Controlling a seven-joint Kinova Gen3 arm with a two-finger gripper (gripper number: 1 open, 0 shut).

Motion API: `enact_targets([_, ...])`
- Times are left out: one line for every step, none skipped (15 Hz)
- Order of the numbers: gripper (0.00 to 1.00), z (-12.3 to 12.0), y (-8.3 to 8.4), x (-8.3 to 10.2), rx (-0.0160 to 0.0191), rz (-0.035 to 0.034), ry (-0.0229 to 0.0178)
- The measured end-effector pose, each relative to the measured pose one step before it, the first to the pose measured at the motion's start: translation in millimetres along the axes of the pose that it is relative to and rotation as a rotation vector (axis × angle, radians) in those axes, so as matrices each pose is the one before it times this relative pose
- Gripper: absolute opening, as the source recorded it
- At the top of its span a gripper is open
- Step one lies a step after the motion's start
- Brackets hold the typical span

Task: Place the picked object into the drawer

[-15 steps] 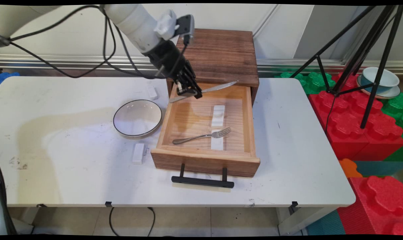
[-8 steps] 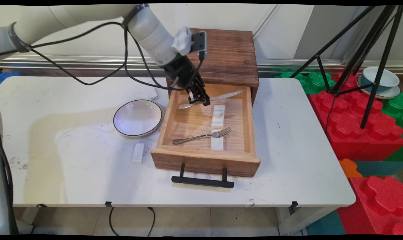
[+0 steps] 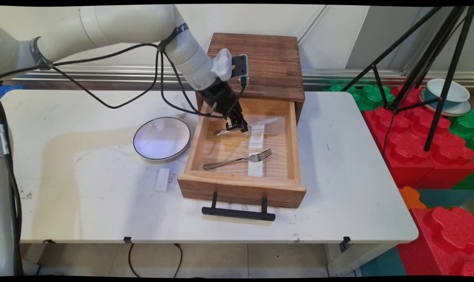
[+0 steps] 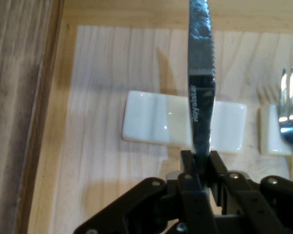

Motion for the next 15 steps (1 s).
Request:
enact_targets([0.00,4.37,-0.75,-1.89,-0.00045,-0.00336,-0.00427])
enact_targets([0.00,4.13,-0.66,-1.78,-0.00017,-0.00328,-0.00399])
enact_targets([0.00,3.29,-0.60,-1.41,0.00023,-0.00197,-0.00315])
enact_targets([0.00,3.49,-0.83,-1.54,0.00072,-0.00202,-0.00356])
enact_targets([0.00,3.14,-0.97,-1.37,0.00085,-0.00207,-0.00272])
enact_targets([0.00,2.44,-0.80,-1.13,0.00047,-0.00175,-0.00219])
enact_targets([0.00,1.53,-0.56,-0.60,0.00030,-0.00111,-0.00074])
enact_targets([0.00,2.03,-0.75,-0.77,0.00008,-0.00154,-0.00125])
enact_targets([0.00,2.12,-0.87,-0.64,0.00049,-0.00105,-0.00070])
enact_targets([0.00,1.65,-0.81,-0.65,0.00105,-0.00126,-0.00061])
enact_targets([0.00,1.19,-0.67,-0.43,0.00165,-0.00081,-0.00005])
enact_targets([0.00,0.58,-0.35,-0.11,0.00102,-0.00093,0.00022])
enact_targets([0.00,0.67,-0.55,-0.22,0.00159,-0.00164,0.00053])
enact_targets([0.00,0.62,-0.40,0.01,0.00148,-0.00145,0.00146])
enact_targets([0.00,0.24,-0.15,0.10,0.00094,-0.00131,0.00158])
